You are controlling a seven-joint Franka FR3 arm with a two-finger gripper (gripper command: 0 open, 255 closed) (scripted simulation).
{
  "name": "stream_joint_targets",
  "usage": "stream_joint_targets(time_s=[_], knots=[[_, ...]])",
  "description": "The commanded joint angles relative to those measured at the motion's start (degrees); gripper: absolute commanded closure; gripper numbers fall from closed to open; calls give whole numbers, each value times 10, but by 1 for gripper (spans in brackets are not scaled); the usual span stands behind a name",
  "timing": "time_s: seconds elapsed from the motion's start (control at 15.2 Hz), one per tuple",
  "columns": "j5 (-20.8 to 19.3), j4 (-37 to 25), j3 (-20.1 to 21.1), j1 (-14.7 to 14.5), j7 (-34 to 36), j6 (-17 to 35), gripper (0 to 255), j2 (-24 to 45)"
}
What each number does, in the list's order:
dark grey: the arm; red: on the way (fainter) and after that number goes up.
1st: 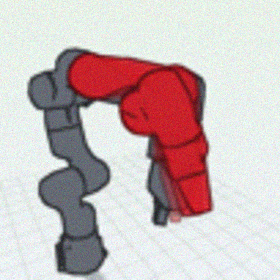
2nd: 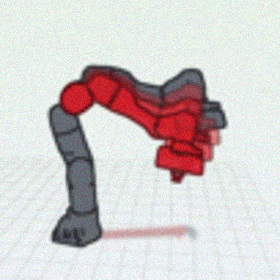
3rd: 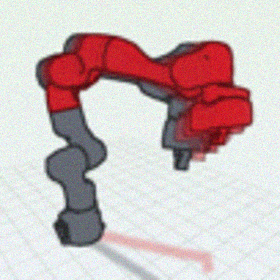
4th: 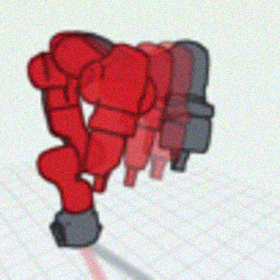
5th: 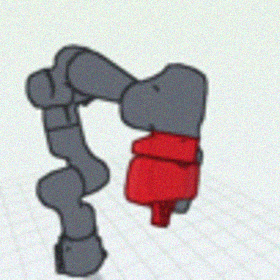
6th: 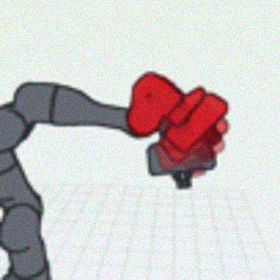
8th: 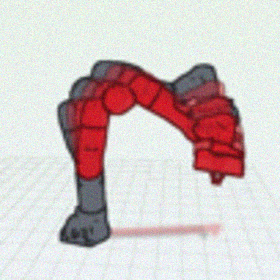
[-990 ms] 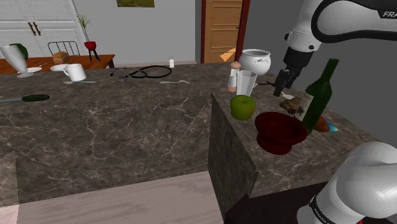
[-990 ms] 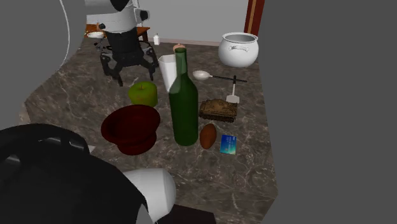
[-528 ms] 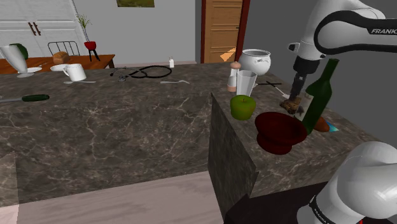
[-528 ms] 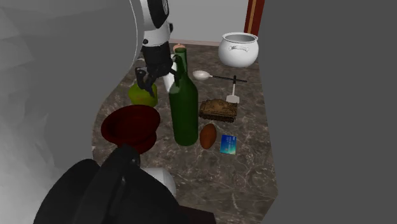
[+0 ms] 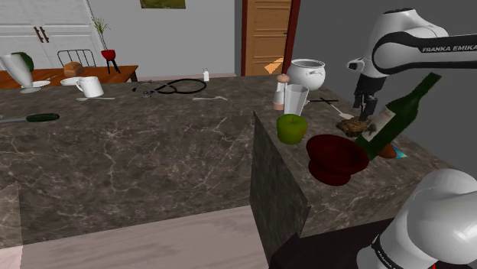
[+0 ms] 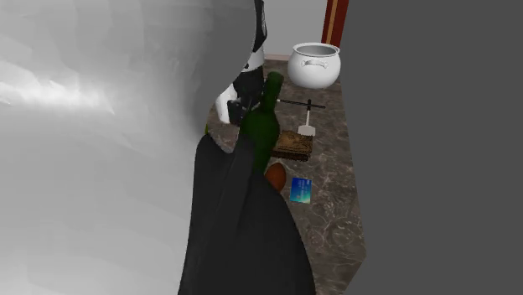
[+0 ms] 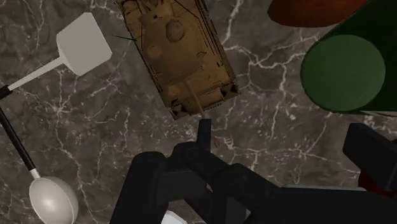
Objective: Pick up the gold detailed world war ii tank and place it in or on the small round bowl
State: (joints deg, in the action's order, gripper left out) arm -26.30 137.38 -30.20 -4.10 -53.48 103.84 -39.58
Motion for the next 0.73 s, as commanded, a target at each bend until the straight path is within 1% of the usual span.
stream_joint_targets(time_s=[0.0, 0.2, 0.33, 0.66], knots=[[-20, -12, -32, -11, -61, 21, 0, 26], [-40, -40, -85, -35, -148, 57, 0, 76], [-45, -58, -114, -51, -197, 78, 0, 106], [-51, -34, -135, -51, -197, 119, 0, 121]])
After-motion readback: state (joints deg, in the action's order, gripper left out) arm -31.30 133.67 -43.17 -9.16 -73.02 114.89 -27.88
